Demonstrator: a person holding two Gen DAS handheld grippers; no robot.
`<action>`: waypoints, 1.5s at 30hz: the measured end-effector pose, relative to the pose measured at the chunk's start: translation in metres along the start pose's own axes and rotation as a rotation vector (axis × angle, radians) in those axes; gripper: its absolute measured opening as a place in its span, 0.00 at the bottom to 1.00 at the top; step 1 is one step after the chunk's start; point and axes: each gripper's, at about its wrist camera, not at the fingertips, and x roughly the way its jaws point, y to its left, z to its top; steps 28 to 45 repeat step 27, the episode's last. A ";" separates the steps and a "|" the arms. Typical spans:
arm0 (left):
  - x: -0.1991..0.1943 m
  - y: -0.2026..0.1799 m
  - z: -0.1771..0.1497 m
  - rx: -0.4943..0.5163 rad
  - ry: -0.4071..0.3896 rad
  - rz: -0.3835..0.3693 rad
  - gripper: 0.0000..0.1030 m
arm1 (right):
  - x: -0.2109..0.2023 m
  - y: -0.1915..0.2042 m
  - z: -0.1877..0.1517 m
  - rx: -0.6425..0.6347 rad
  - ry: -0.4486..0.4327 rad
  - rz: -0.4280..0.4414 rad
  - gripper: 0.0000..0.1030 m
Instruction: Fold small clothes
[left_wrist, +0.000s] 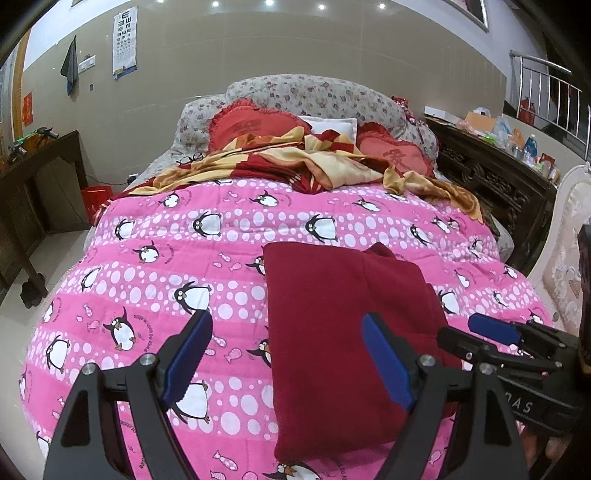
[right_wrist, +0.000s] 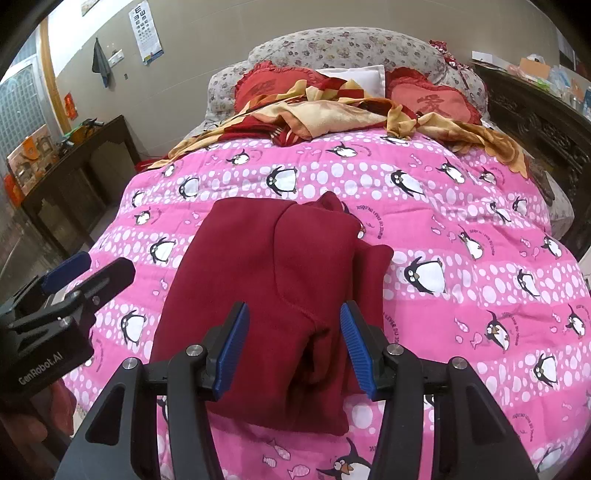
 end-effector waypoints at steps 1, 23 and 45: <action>0.001 0.000 0.000 0.002 0.002 -0.001 0.84 | 0.001 -0.001 0.001 0.001 0.002 0.001 0.58; 0.020 0.003 -0.004 0.014 0.019 -0.020 0.84 | 0.026 -0.002 -0.001 0.000 0.059 0.015 0.58; 0.027 0.005 -0.005 0.014 0.041 -0.027 0.84 | 0.035 0.003 -0.004 -0.032 0.092 0.041 0.58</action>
